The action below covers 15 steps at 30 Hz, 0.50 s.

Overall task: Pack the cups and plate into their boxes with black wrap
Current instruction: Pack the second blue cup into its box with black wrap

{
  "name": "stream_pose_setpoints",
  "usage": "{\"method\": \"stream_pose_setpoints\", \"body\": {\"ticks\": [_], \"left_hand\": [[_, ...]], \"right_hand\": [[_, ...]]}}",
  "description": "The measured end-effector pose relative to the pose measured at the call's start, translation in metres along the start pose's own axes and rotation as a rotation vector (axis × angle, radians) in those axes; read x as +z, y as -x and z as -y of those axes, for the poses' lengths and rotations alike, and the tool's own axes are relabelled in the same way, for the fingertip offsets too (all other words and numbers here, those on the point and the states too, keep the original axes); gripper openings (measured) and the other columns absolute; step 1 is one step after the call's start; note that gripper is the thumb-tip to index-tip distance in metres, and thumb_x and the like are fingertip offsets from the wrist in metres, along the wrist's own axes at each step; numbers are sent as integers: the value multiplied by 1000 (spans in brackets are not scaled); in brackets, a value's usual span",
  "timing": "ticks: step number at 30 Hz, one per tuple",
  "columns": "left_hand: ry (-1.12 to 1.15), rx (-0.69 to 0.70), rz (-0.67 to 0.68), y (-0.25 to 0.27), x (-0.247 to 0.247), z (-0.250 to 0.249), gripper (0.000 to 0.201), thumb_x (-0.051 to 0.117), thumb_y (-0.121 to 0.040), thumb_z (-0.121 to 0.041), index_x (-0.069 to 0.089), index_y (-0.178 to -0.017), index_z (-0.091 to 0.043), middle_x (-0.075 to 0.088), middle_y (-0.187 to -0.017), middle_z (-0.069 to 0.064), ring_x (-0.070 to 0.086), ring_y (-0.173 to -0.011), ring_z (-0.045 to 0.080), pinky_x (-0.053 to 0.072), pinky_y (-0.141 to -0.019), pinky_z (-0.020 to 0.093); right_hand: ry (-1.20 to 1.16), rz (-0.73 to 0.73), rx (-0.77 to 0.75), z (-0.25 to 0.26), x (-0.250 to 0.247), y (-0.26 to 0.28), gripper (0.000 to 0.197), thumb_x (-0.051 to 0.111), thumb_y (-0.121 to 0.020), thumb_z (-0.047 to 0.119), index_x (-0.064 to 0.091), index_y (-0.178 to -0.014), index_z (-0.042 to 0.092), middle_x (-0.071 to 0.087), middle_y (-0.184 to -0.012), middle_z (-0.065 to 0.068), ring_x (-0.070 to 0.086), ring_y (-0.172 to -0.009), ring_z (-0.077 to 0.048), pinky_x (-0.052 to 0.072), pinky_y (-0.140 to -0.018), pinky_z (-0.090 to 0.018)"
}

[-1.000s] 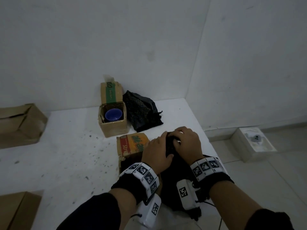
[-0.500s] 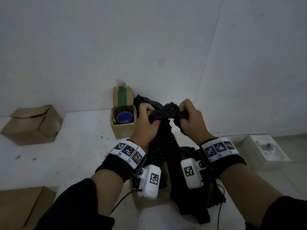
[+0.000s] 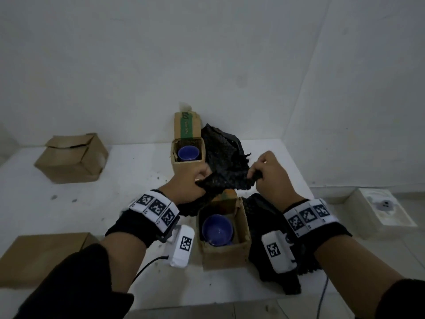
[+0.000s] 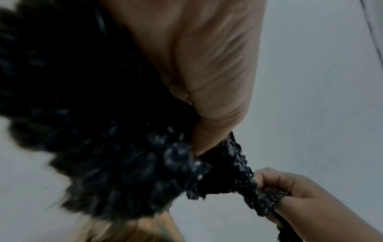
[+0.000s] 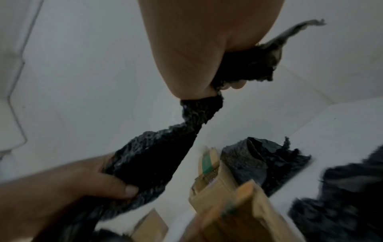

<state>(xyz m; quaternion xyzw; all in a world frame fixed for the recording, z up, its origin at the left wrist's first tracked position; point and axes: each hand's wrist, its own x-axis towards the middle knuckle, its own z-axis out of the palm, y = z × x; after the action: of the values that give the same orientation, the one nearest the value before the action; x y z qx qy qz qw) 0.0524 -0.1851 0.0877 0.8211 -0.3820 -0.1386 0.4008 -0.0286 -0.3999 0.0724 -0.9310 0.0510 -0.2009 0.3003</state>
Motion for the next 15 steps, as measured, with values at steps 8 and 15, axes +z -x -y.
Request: {"method": "stream_pose_setpoints", "body": {"ticks": [8,15], "left_hand": [[-508,-377,-101,32,44,29,19,57,-79,-18,66,-96,-21,51,-114,5,58,-95,28,47,-71,33],[-324,-403,-90,42,62,30,38,52,-89,-40,59,-122,-22,32,-147,-5,41,-129,18,40,-103,36]], "right_hand": [[564,238,-135,18,52,47,9,59,-56,12,55,-63,8,48,-79,-13,47,-67,-29,29,-54,-30],[605,359,-206,26,86,71,32,31,-73,27,57,-63,10,53,-70,-12,50,-64,-27,49,-70,-37]]}}
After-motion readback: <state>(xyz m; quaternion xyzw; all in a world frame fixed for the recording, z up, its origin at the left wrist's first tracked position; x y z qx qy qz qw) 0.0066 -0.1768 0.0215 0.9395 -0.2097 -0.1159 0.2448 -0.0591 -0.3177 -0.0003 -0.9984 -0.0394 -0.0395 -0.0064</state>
